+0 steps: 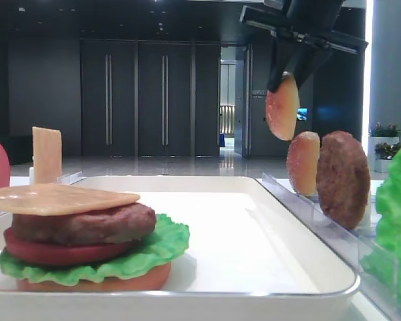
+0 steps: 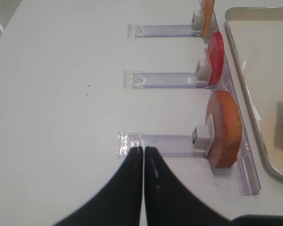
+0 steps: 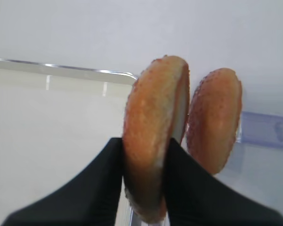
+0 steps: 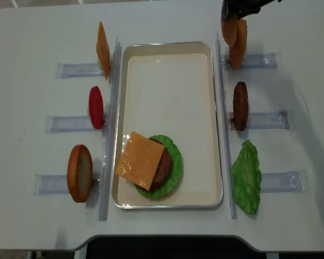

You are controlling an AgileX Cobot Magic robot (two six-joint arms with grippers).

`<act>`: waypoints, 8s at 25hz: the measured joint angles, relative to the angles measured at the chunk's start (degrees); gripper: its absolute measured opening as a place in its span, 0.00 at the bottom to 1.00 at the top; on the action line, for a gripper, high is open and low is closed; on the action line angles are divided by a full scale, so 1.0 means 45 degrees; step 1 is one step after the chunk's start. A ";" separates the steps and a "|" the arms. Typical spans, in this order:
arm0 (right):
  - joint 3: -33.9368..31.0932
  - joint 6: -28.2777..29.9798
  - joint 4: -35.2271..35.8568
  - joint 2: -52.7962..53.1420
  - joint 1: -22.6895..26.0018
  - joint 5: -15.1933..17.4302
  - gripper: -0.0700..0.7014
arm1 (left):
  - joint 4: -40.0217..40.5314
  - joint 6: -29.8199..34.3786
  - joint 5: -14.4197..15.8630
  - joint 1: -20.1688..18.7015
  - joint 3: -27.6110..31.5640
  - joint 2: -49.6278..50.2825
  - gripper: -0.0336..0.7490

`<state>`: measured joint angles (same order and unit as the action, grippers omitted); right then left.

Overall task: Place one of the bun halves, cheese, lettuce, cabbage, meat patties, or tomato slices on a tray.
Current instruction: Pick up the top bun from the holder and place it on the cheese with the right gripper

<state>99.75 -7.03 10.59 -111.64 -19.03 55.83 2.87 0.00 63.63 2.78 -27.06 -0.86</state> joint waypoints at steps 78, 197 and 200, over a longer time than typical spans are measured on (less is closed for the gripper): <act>-0.9990 1.3378 1.7338 0.3637 -0.5006 -0.2891 0.34 | 0.0015 0.0000 0.0000 0.0000 0.0000 0.0000 0.04; -1.0992 1.6209 1.8811 0.1834 -0.3515 -0.2246 0.70 | 0.0028 0.0067 0.0000 0.0000 0.0000 0.0000 0.04; -1.0992 1.6224 1.8585 0.1834 -0.3515 -0.2549 0.70 | 0.0028 0.0067 0.0000 0.0000 0.0000 0.0000 0.04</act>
<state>50.28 65.98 94.22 -103.38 -34.85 44.36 3.00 0.30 63.63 2.78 -27.06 -0.86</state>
